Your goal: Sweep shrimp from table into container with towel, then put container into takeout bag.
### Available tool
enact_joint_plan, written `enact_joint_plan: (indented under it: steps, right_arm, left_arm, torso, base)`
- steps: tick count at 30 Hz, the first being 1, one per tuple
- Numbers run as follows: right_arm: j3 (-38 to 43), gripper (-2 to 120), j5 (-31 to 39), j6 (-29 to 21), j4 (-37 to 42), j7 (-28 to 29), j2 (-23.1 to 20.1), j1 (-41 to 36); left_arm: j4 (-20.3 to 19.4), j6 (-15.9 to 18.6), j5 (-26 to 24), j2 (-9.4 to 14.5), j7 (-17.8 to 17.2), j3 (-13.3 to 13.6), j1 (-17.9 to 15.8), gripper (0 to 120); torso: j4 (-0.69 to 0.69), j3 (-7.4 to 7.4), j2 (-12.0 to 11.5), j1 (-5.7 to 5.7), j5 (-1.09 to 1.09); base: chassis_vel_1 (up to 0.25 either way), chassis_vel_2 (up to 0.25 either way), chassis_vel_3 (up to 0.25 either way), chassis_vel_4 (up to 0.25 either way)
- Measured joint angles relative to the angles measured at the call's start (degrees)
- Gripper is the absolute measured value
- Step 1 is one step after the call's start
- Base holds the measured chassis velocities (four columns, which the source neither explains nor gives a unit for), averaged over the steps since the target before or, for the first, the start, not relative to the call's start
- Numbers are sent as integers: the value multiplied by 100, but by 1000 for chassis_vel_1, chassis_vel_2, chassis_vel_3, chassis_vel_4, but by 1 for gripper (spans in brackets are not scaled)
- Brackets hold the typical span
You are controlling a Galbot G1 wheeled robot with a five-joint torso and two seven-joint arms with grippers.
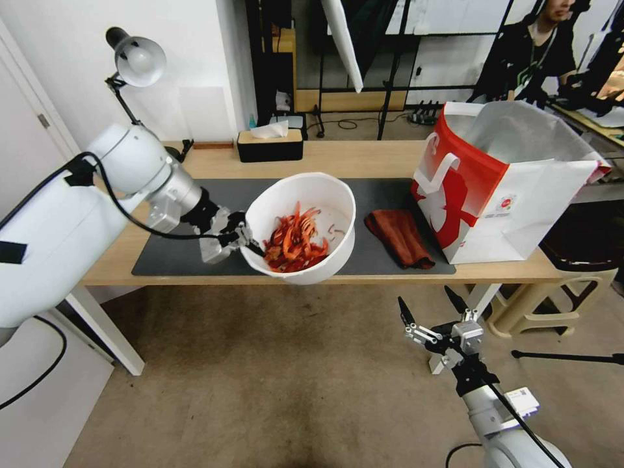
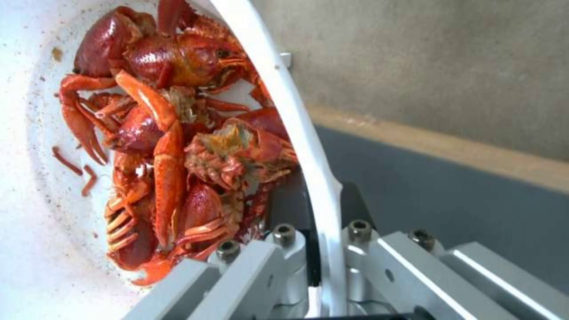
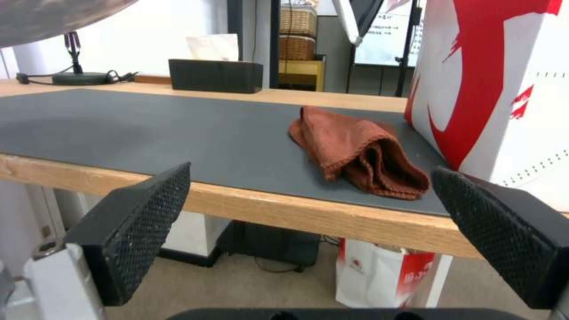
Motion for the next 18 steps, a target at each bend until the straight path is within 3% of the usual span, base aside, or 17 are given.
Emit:
enact_joint_plan:
  steps: [7, 18]
  right_arm:
    - [-9, 100, 12, -5, -11, 6, 0, 16]
    - [-75, 100, 15, -7, -61, 5, 31, 117]
  left_arm:
    - [313, 26, 24, -262, 0, -28, -185, 0]
    - [966, 60, 282, -1012, -1, 23, -620, 0]
  torso:
    - [1, -1, -1, 0, 0]
    - [0, 0, -1, 0, 0]
  base:
    - [0, 0, 0, 0]
    - [0, 0, 0, 0]
